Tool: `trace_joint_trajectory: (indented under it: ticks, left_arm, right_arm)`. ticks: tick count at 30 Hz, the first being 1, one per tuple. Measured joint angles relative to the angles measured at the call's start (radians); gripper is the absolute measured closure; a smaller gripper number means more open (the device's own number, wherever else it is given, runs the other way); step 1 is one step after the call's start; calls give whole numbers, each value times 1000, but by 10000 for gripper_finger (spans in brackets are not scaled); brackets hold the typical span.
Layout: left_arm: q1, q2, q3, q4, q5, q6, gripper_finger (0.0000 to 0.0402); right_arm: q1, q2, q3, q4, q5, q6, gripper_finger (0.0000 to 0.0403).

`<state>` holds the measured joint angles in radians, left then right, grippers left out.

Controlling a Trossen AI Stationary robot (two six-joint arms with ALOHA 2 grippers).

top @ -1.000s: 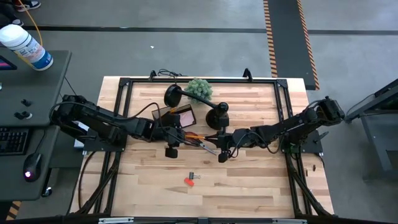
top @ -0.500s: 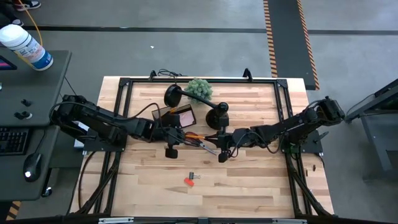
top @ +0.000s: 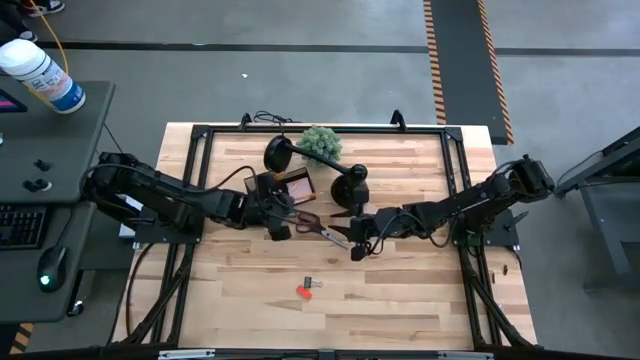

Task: Pick and place office supplies into organizer
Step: Put the orange pencil into the black desk organizer

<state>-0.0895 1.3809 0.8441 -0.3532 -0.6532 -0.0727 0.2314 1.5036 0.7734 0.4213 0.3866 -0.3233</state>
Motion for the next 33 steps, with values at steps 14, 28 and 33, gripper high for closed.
trace_joint_trajectory:
  ticks: [14,28,33]
  left_arm:
    - [-2,-285,-310,355,-344,-154,401]
    - [-2,-380,-652,1048,-351,97,401]
    - [-2,-380,-699,1061,-383,61,401]
  right_arm:
    - [-2,0,0,8,5,8,268]
    - [-2,0,-4,10,-19,50,269]
    - [-2,0,-4,10,-20,53,269]
